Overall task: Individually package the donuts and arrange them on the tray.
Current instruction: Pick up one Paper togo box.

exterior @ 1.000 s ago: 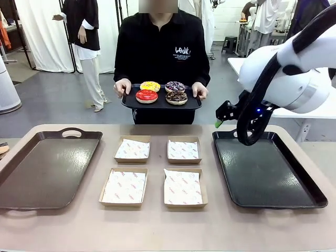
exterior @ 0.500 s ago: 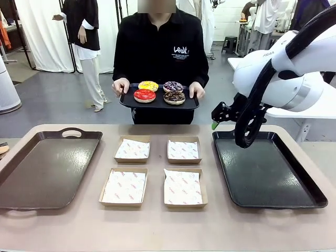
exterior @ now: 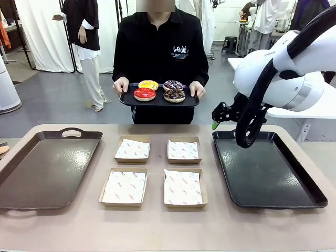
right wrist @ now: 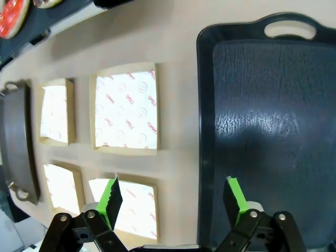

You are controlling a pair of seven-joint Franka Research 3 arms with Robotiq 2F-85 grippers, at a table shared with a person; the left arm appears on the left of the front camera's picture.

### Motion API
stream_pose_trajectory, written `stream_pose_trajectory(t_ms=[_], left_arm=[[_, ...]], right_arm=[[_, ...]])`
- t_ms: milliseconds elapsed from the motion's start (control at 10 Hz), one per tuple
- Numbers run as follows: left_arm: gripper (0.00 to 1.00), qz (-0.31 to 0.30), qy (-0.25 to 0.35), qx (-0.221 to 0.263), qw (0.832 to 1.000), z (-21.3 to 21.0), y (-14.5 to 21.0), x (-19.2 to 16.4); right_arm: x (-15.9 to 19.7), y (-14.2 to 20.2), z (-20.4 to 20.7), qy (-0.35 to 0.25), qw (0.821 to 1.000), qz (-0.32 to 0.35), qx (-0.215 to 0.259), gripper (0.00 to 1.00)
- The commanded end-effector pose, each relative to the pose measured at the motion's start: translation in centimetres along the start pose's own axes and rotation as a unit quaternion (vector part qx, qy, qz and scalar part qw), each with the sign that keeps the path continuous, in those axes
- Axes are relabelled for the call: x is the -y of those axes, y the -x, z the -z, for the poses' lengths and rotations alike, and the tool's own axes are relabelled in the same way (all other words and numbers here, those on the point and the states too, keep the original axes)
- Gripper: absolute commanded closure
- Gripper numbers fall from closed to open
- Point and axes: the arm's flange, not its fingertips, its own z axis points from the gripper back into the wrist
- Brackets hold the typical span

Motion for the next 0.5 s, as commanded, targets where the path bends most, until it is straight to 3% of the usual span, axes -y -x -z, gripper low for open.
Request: stream_pose_trajectory(t_ms=[0,100,400], left_arm=[[0.00,-0.005,0.007,0.004,1.000,-0.1,0.1,0.2],[0.00,-0.005,0.007,0.004,1.000,-0.1,0.1,0.2],[0.00,-0.005,0.007,0.004,1.000,-0.1,0.1,0.2]], right_arm=[[-1.7,-0.4,2.1,0.052,0.998,-0.020,-0.019,0.00],[-3.5,-1.5,3.6,0.094,0.995,-0.028,-0.032,0.00],[-6.5,-4.5,6.9,0.115,0.992,-0.023,-0.056,0.00]])
